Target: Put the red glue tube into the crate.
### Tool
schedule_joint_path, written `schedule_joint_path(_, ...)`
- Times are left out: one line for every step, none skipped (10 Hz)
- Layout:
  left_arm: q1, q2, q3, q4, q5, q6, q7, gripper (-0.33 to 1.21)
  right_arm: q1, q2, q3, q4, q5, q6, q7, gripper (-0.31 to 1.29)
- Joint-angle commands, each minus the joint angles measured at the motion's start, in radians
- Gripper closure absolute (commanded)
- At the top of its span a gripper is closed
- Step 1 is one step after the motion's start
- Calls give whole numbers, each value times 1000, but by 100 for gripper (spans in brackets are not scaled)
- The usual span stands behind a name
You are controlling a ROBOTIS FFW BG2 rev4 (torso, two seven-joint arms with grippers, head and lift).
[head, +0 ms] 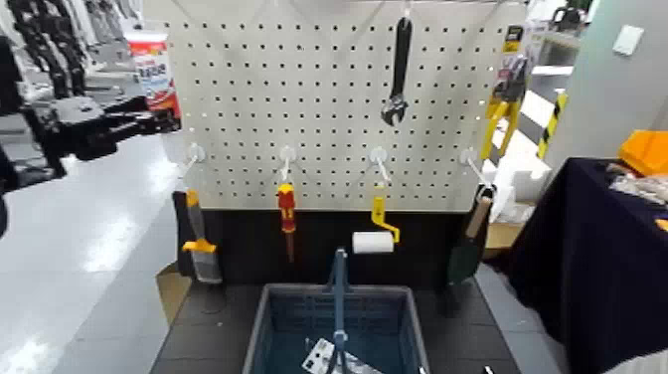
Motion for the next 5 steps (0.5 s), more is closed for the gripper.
schedule_joint_path(-12, -7, -9, -2, -20, 4, 8, 100, 0, -5, -1, 0, -6, 0, -1, 18)
schedule_joint_path(-13, -7, -9, 0, -20, 2, 10, 102, 0, -3, -3, 0, -6, 0, 1, 18)
schedule_joint_path(-15, -7, -10, 0, -18, 1, 10, 106, 0, -3, -3, 2, -6, 0, 1, 18)
schedule_joint_path(-17, -7, -10, 1, -18, -1, 13, 106, 0, -3, -4, 2, -6, 0, 1, 18)
schedule_joint_path(-18, -7, -12, 1, -20, -2, 13, 105, 0, -2, -4, 2, -8, 0, 2, 18)
